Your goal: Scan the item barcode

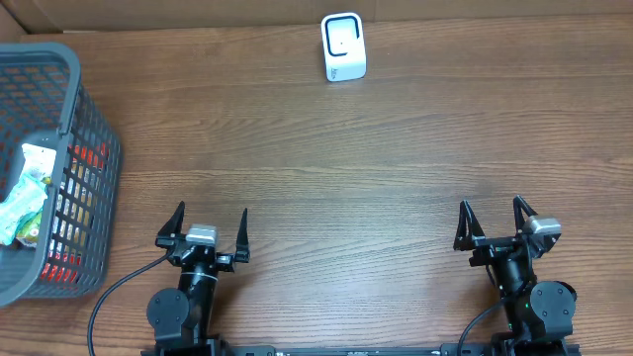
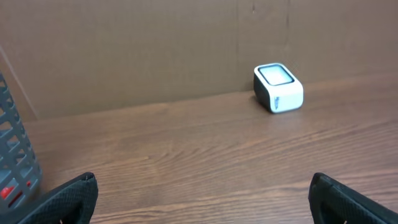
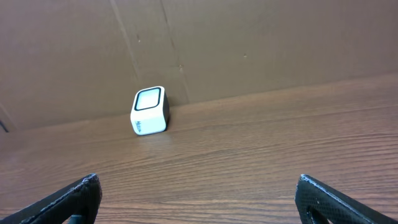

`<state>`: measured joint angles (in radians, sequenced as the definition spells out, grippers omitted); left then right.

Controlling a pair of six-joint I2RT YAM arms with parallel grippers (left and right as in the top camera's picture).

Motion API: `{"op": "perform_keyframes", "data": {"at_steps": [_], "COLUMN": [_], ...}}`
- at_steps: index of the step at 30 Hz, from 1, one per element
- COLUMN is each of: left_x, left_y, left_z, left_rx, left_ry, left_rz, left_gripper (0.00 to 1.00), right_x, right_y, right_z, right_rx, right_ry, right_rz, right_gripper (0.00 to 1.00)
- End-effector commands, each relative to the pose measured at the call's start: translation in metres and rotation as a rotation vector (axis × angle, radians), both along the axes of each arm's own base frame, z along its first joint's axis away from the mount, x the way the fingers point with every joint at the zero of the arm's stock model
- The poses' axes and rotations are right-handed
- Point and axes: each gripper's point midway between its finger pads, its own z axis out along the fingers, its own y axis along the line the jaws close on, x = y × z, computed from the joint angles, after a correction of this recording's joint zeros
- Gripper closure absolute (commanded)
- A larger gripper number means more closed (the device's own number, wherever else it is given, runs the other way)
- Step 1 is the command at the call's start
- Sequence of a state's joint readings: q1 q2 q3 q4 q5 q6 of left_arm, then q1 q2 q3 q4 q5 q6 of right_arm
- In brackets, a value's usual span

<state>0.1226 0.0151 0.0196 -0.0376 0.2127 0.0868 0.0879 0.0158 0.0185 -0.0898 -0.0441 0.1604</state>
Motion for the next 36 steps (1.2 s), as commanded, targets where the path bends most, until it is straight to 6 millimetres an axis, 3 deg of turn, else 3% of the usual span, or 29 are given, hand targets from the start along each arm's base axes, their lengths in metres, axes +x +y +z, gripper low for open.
{"op": "perform_keyframes", "data": {"at_steps": [1, 6, 18, 25, 36], "left_x": [-0.007, -0.017, -0.029, -0.018, 0.007], "left_y": [0.000, -0.002, -0.005, -0.015, -0.030], "left_z": [0.042, 0.069, 0.105, 0.112, 0.152], "left_rx": [-0.051, -0.057, -0.101, -0.129, -0.141], "left_ry": [-0.084, -0.097, -0.134, -0.060, 0.016], "left_rz": [0.004, 0.003, -0.013, -0.077, -0.179], "left_gripper": [0.00, 0.00, 0.01, 0.00, 0.00], "right_x": [0.000, 0.000, 0.000, 0.000, 0.000], "right_y": [0.000, 0.000, 0.000, 0.000, 0.000], "right_z": [-0.001, -0.001, -0.001, -0.001, -0.001], "right_rx": [-0.001, -0.001, -0.001, -0.001, -0.001], "right_ry": [-0.005, -0.005, -0.005, -0.005, -0.005], "right_rz": [-0.004, -0.004, -0.004, -0.004, -0.004], "right_gripper": [0.00, 0.00, 0.00, 0.00, 0.00]}}
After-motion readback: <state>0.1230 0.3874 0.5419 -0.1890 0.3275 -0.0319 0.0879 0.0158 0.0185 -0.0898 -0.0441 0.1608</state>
